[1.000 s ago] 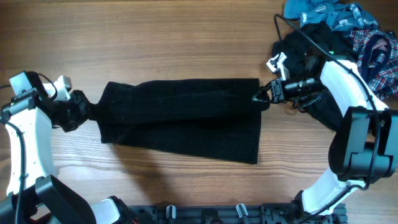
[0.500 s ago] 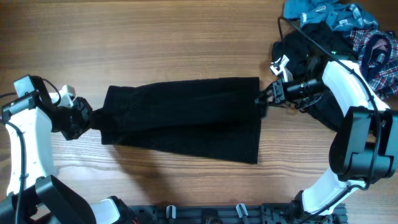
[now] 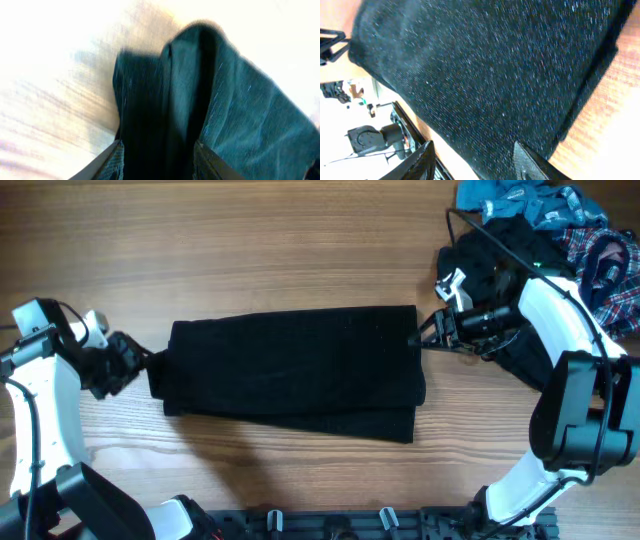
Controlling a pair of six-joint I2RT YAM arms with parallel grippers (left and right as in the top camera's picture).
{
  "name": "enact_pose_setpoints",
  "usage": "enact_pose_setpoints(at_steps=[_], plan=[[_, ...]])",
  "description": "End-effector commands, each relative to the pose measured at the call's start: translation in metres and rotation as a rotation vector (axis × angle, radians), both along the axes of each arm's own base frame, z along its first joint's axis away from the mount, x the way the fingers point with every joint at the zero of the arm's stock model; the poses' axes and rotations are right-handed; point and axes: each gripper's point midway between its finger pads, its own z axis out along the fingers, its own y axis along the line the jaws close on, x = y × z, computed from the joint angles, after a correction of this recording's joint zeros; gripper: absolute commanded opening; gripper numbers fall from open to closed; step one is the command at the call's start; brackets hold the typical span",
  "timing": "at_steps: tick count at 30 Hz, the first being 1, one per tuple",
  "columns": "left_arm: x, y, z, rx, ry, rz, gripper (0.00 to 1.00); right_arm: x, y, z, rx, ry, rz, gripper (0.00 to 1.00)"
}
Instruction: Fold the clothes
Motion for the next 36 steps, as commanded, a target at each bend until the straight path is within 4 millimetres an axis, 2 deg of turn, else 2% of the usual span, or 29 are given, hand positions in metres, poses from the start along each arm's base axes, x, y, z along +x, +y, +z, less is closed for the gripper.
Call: enact_pose_setpoints(at_steps=[1, 5, 7, 10, 14, 16, 17, 18, 19, 23, 25, 32, 34, 36], plan=[[0.024, 0.017, 0.016, 0.062, -0.114, 0.048, 0.45, 0.021, 0.013, 0.034, 0.108, -0.119, -0.002, 0.49], [0.057, 0.036, 0.034, 0.151, -0.274, 0.049, 0.46, 0.026, 0.021, 0.039, 0.115, -0.152, 0.022, 0.49], [0.073, 0.038, 0.047, 0.156, -0.362, 0.036, 0.50, 0.023, 0.028, 0.039, 0.116, -0.157, 0.046, 0.49], [0.092, 0.009, 0.069, 0.038, -0.502, -0.066, 0.55, 0.017, 0.047, 0.039, 0.121, -0.161, 0.103, 0.51], [0.101, -0.034, 0.075, -0.029, -0.538, -0.185, 0.55, 0.011, 0.072, 0.035, 0.103, -0.174, 0.175, 0.48], [0.102, -0.064, 0.073, -0.035, -0.537, -0.284, 0.56, 0.011, 0.076, 0.028, 0.053, -0.170, 0.185, 0.32], [0.102, -0.076, 0.072, -0.031, -0.538, -0.337, 0.55, 0.011, 0.075, 0.027, 0.040, -0.166, 0.181, 0.22], [0.101, -0.088, 0.071, -0.036, -0.538, -0.378, 0.55, 0.012, 0.074, 0.026, 0.031, -0.161, 0.175, 0.08], [0.099, -0.095, 0.071, -0.046, -0.532, -0.396, 0.55, 0.011, 0.074, 0.025, 0.032, -0.159, 0.174, 0.04], [0.076, -0.141, 0.071, -0.209, -0.499, -0.523, 0.56, 0.007, 0.073, 0.021, 0.031, -0.140, 0.173, 0.04], [0.059, -0.153, 0.064, -0.240, -0.444, -0.576, 0.54, 0.005, 0.073, 0.017, 0.032, -0.134, 0.173, 0.05], [0.022, -0.166, 0.043, -0.243, -0.308, -0.688, 0.41, 0.004, 0.074, 0.012, 0.032, -0.130, 0.165, 0.04], [0.015, -0.166, 0.031, -0.239, -0.269, -0.685, 0.35, 0.005, 0.074, 0.012, 0.032, -0.131, 0.166, 0.04], [0.005, -0.161, 0.011, -0.224, -0.198, -0.664, 0.29, 0.005, 0.074, 0.012, 0.032, -0.132, 0.166, 0.04]])
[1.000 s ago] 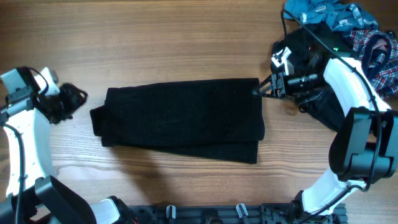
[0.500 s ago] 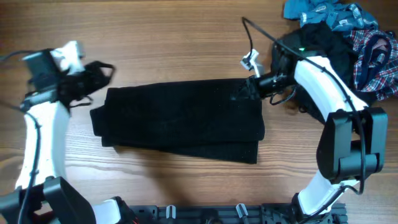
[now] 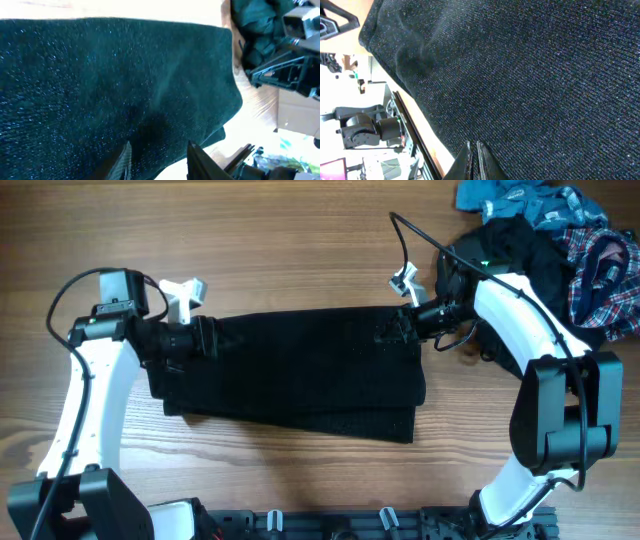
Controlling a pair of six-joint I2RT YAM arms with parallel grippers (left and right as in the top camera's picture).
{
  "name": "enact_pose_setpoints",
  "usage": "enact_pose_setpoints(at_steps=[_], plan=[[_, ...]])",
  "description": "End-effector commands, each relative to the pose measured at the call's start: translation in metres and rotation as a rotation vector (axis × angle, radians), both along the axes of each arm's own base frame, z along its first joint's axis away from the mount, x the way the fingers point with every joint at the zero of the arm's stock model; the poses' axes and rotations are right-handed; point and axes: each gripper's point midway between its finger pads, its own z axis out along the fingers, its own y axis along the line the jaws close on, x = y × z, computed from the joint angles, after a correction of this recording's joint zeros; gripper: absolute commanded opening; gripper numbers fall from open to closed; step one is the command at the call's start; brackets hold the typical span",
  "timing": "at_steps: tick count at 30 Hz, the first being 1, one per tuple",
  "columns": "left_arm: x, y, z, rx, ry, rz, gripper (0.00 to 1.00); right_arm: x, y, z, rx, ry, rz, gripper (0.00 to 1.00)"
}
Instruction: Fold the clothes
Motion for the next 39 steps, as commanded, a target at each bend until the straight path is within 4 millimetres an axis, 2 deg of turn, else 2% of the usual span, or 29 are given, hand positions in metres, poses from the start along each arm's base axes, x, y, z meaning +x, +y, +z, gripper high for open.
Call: enact_pose_setpoints(at_steps=[1, 3, 6, 9, 11, 14, 18, 23, 31, 35, 39], plan=[[-0.020, 0.006, -0.033, 0.075, 0.077, -0.007, 0.24, -0.001, 0.000, 0.004, -0.003, -0.013, -0.004, 0.04], [-0.024, 0.018, -0.058, 0.133, 0.169, 0.085, 0.14, 0.000, 0.000, 0.004, -0.002, -0.018, -0.004, 0.04], [-0.019, 0.044, -0.093, 0.247, 0.279, 0.288, 0.06, -0.003, 0.005, 0.004, -0.002, -0.015, 0.010, 0.04], [-0.023, 0.067, -0.113, 0.365, 0.350, 0.398, 0.04, -0.006, 0.007, -0.002, -0.056, -0.016, 0.027, 0.04], [-0.030, 0.083, -0.126, 0.463, 0.413, 0.475, 0.04, -0.004, 0.002, -0.014, -0.158, -0.005, 0.005, 0.04], [-0.035, 0.086, -0.144, 0.483, 0.483, 0.518, 0.04, -0.002, -0.002, -0.023, -0.242, -0.009, -0.013, 0.04], [-0.037, 0.084, -0.163, 0.477, 0.536, 0.517, 0.04, -0.011, 0.021, -0.014, -0.157, -0.005, 0.036, 0.04], [-0.033, 0.080, -0.165, 0.454, 0.529, 0.514, 0.04, -0.032, 0.060, 0.003, -0.015, -0.010, 0.153, 0.04], [-0.021, 0.072, -0.162, 0.388, 0.491, 0.508, 0.04, -0.071, 0.110, 0.010, 0.040, -0.003, 0.304, 0.04], [-0.019, 0.072, -0.161, 0.385, 0.480, 0.510, 0.04, -0.080, 0.125, 0.003, 0.000, -0.020, 0.340, 0.04], [-0.015, 0.072, -0.161, 0.381, 0.466, 0.512, 0.04, -0.080, 0.122, -0.023, -0.091, -0.001, 0.346, 0.04]])
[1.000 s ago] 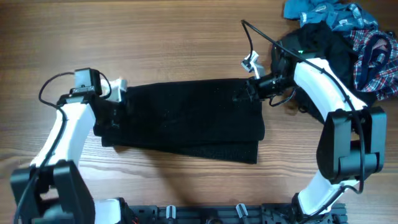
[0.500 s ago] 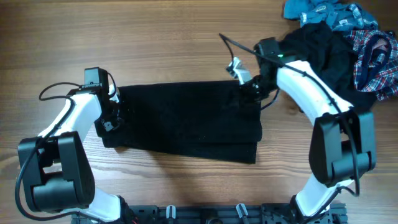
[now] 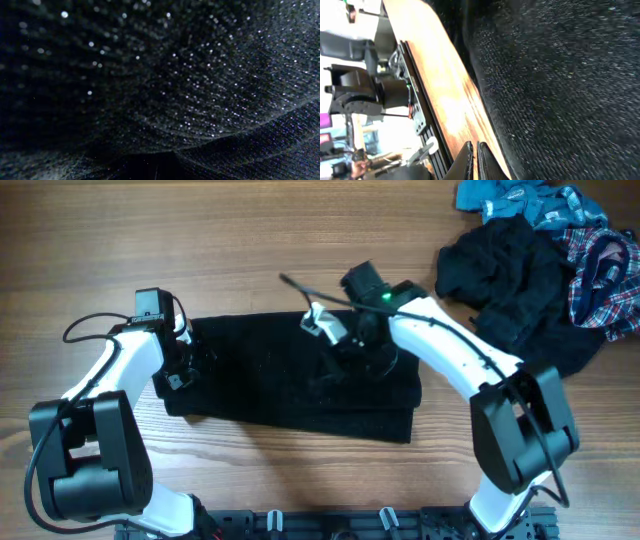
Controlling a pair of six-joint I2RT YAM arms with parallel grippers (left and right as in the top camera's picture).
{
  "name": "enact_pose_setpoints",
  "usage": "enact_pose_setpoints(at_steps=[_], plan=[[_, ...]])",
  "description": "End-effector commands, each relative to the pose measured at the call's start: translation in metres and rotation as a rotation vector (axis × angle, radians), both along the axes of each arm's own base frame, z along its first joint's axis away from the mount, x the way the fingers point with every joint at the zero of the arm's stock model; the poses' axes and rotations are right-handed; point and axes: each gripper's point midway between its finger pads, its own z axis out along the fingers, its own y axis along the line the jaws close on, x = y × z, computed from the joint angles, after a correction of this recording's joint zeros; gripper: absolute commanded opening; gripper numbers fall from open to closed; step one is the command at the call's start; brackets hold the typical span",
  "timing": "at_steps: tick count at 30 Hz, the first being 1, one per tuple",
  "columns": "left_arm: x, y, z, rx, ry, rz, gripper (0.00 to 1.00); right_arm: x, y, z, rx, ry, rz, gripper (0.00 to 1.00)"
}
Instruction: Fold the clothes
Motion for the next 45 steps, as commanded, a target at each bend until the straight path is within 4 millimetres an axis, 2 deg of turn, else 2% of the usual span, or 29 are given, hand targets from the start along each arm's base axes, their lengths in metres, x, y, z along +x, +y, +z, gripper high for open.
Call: enact_pose_setpoints(at_steps=[1, 9, 13, 18, 28, 34, 41, 45], plan=[[-0.013, 0.008, -0.026, 0.047, 0.068, 0.018, 0.04, -0.001, -0.006, -0.024, -0.080, 0.023, -0.009, 0.04], [-0.008, 0.004, -0.025, 0.024, 0.044, 0.016, 0.04, -0.005, -0.013, -0.078, -0.178, 0.125, -0.006, 0.04], [-0.006, 0.004, -0.025, 0.024, 0.037, 0.016, 0.04, -0.007, -0.019, -0.091, -0.224, 0.137, -0.006, 0.04], [-0.005, 0.005, -0.025, 0.025, 0.034, 0.018, 0.04, -0.002, -0.036, -0.094, -0.279, 0.163, -0.053, 0.04], [-0.001, 0.006, -0.024, 0.027, 0.015, 0.020, 0.04, 0.035, -0.104, -0.094, -0.320, 0.268, -0.287, 0.04], [0.002, 0.017, -0.024, 0.028, 0.003, 0.054, 0.04, 0.043, -0.135, -0.095, -0.354, 0.302, -0.364, 0.04], [0.003, 0.039, -0.023, 0.029, -0.005, 0.122, 0.04, 0.053, -0.143, -0.093, -0.318, 0.322, -0.430, 0.04], [0.014, 0.048, -0.021, 0.038, -0.054, 0.143, 0.05, 0.070, -0.135, -0.074, -0.207, 0.282, -0.448, 0.04]])
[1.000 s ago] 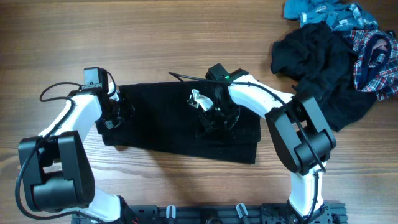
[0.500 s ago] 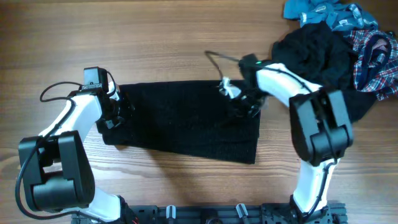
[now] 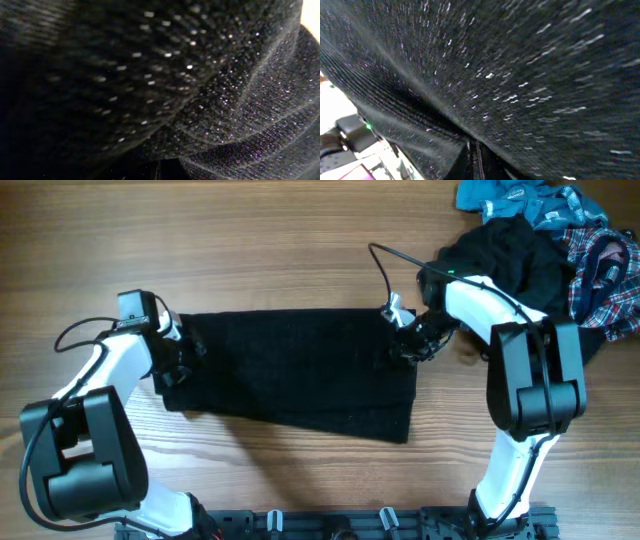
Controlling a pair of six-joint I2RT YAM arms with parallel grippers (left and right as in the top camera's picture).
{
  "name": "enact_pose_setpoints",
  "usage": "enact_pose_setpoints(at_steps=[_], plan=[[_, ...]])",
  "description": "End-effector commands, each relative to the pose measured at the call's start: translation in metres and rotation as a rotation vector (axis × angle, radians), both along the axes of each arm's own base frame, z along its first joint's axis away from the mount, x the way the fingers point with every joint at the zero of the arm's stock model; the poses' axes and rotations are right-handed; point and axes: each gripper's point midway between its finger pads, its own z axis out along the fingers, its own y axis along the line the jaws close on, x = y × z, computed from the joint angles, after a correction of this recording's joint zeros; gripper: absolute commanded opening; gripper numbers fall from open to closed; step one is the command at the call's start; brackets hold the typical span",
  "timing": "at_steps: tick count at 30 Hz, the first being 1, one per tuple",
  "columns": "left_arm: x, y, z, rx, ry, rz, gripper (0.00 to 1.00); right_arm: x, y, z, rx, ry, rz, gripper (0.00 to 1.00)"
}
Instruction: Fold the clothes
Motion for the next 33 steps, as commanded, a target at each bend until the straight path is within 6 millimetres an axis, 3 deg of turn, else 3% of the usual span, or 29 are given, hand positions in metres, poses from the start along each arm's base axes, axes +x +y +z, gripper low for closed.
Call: enact_pose_setpoints(at_steps=[1, 5, 11, 12, 16, 29, 33], plan=[[-0.003, 0.035, -0.022, 0.123, 0.031, 0.071, 0.05, 0.016, 0.005, 0.017, 0.085, -0.052, -0.025, 0.05], [0.002, 0.037, -0.021, 0.129, 0.009, 0.072, 0.05, 0.037, 0.014, 0.068, 0.235, -0.159, -0.071, 0.19], [0.015, 0.040, -0.018, 0.140, -0.045, 0.076, 0.06, 0.056, -0.022, 0.098, 0.152, -0.243, -0.204, 0.47], [0.018, 0.041, -0.017, 0.142, -0.058, 0.077, 0.07, 0.055, -0.026, 0.098, 0.138, -0.240, -0.211, 0.53], [0.028, 0.043, -0.014, 0.152, -0.101, 0.080, 0.08, 0.047, -0.036, 0.083, 0.059, -0.191, -0.232, 0.59], [0.048, 0.060, -0.005, 0.178, -0.193, 0.124, 0.10, 0.024, -0.039, 0.033, 0.014, -0.075, -0.348, 0.60], [0.054, 0.065, -0.002, 0.185, -0.223, 0.135, 0.10, 0.020, -0.040, 0.026, 0.012, -0.070, -0.351, 0.60]])
